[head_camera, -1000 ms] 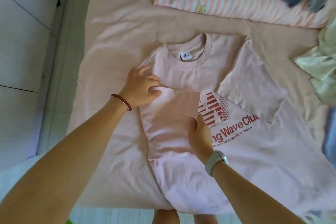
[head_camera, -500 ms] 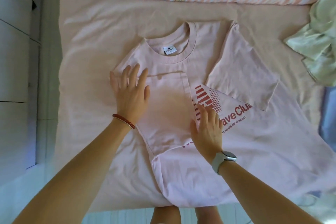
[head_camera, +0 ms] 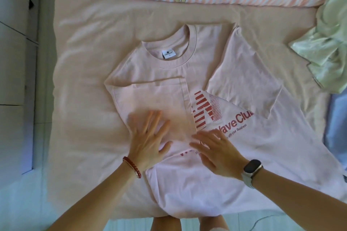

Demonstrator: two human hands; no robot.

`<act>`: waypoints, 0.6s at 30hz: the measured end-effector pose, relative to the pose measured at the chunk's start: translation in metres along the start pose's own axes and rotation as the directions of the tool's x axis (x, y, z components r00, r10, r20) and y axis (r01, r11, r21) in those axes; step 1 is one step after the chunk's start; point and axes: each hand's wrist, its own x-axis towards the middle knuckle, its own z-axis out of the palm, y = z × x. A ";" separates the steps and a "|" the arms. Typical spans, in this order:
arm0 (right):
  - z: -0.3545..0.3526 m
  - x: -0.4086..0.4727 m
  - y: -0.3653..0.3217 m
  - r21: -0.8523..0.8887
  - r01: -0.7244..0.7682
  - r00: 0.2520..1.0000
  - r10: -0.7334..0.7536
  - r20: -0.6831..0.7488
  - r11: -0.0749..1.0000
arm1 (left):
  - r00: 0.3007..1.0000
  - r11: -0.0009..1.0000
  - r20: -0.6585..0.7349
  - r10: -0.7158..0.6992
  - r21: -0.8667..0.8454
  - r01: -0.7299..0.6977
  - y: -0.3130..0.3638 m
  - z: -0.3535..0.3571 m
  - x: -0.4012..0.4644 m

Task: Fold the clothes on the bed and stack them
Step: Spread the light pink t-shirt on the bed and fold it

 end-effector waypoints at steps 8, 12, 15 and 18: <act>-0.038 0.081 0.124 -0.271 -0.198 0.951 0.251 0.178 0.942 | 0.976 0.985 -0.150 -0.159 0.035 0.166 -0.020 -0.029 0.095; -0.048 0.108 0.153 -0.335 0.034 0.957 0.066 0.281 0.942 | 0.979 0.981 -0.086 -0.185 0.050 0.190 -0.019 -0.018 0.111; -0.058 0.123 0.155 -0.300 0.047 0.993 -0.011 0.121 0.953 | 0.978 0.979 -0.073 -0.195 0.050 0.199 -0.018 -0.015 0.111; -0.064 0.142 0.156 -0.213 -0.054 0.998 0.048 -0.034 0.976 | 0.979 0.979 -0.071 -0.191 0.062 0.196 -0.017 -0.018 0.112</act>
